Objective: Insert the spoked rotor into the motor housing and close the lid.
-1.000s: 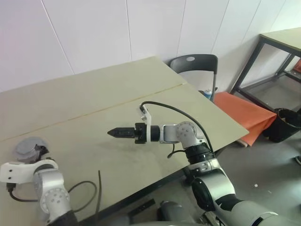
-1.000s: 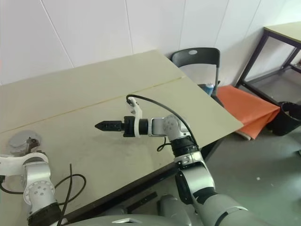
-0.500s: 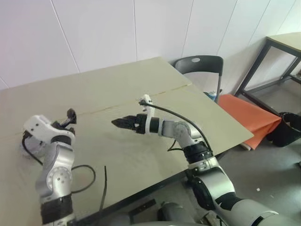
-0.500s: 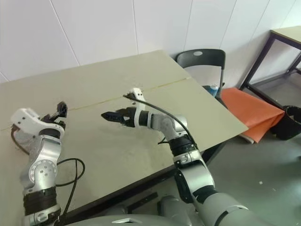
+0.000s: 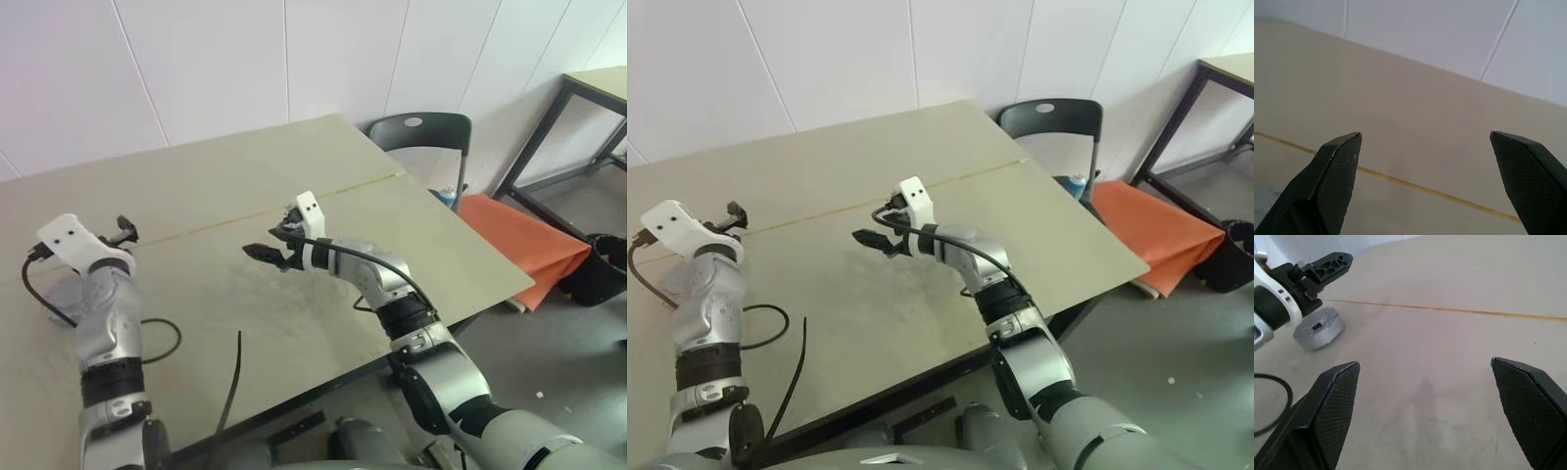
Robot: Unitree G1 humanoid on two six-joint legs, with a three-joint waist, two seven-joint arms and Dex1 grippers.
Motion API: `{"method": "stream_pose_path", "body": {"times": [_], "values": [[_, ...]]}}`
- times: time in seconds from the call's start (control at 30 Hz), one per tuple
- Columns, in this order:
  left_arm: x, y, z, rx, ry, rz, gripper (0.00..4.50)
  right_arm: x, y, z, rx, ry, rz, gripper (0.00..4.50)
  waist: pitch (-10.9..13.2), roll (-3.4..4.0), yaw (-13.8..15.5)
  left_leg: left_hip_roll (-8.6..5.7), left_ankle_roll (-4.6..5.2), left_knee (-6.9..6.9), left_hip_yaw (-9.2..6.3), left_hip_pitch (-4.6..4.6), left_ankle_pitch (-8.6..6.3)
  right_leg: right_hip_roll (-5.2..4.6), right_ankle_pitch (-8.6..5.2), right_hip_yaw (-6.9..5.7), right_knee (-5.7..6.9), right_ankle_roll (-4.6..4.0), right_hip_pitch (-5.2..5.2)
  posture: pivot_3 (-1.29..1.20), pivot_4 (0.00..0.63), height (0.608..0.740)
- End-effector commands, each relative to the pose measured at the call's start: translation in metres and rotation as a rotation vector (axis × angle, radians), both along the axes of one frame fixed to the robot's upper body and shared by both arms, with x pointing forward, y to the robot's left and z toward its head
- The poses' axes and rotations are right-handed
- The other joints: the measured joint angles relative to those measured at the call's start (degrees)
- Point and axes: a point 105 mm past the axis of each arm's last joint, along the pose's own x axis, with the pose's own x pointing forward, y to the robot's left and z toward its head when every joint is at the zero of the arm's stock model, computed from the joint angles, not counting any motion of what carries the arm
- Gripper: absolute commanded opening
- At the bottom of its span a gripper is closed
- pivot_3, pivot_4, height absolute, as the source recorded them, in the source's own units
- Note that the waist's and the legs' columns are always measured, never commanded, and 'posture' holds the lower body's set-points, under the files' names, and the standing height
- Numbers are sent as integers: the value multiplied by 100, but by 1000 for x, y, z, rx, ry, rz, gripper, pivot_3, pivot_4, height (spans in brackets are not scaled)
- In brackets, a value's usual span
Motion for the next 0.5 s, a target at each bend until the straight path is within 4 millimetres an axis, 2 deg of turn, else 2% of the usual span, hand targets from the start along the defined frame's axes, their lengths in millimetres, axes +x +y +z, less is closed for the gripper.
{"method": "stream_pose_path", "body": {"times": [0.03,0.17,0.3,0.4,0.5], "values": [[-9,24,23,71,-64,75,4469,8,1,18,-5,-93,-16,4500,0,0,2,-1,-2,0,-6,-2,1,-1,0,-6,0,-1,0,0,0,740],[-26,53,20,44,-70,172,4469,9,1,15,-14,-96,-25,4500,0,1,-1,0,-12,-7,-28,-5,7,-7,2,-31,0,-4,0,0,0,740],[-36,65,30,40,-148,166,4469,6,4,14,-15,-98,-17,4500,0,0,9,-2,-26,-8,-45,-9,15,-12,4,-49,4,-7,0,0,0,740],[-45,81,32,48,-143,215,4469,4,7,15,-9,-101,-7,4500,-1,-1,14,-14,-37,-7,-53,-9,21,-25,4,-54,11,-8,1,0,0,740],[-39,75,42,107,-151,140,4469,6,7,15,-11,-108,-16,4500,-1,-1,13,-29,-40,-5,-57,-5,25,-37,4,-56,25,-7,2,0,0,740]]}}
